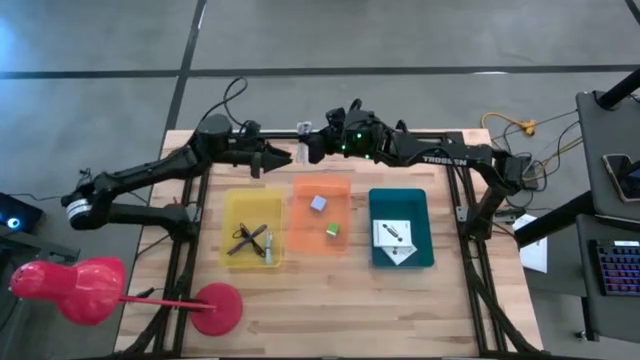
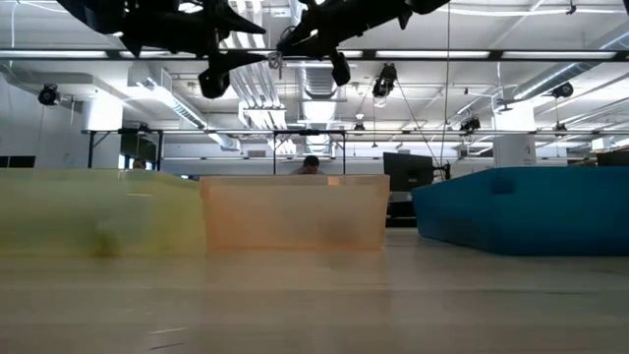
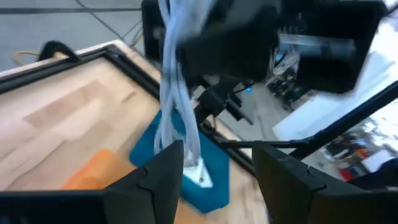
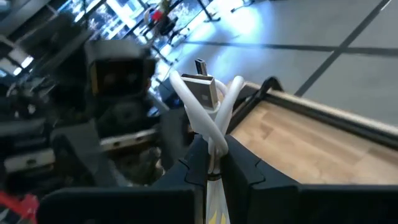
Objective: Pick and place items into bin
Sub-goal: Put the white charger cable into the yellow bin
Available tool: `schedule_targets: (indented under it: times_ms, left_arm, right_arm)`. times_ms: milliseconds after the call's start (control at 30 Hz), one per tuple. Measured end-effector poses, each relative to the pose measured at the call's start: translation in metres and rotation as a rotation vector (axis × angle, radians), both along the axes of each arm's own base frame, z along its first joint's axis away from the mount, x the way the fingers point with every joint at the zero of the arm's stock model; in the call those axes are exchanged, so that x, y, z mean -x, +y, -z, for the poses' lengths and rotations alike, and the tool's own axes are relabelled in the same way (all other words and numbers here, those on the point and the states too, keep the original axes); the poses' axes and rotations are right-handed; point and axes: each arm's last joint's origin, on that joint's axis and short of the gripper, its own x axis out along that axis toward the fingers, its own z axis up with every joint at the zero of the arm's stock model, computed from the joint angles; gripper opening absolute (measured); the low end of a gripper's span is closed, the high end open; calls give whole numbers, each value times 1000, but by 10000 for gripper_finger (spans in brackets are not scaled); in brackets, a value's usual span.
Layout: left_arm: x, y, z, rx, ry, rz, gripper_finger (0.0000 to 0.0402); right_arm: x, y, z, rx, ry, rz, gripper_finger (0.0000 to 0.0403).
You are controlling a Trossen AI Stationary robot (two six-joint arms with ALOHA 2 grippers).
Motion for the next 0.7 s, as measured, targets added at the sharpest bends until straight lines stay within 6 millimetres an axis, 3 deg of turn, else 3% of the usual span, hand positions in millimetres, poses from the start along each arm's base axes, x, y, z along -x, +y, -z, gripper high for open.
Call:
schedule_targets:
  times_ms: [300,533,700]
  left_arm:
    - [-22,12,9,29,-58,43,173]
    - [-25,13,14,15,-35,55,119]
    - [-17,14,20,-33,78,-53,106]
  right_arm:
    - [-2,4,3,-11,19,-14,13]
    - [-1,5,5,-18,39,-18,13]
    - [0,5,7,-30,55,-12,13]
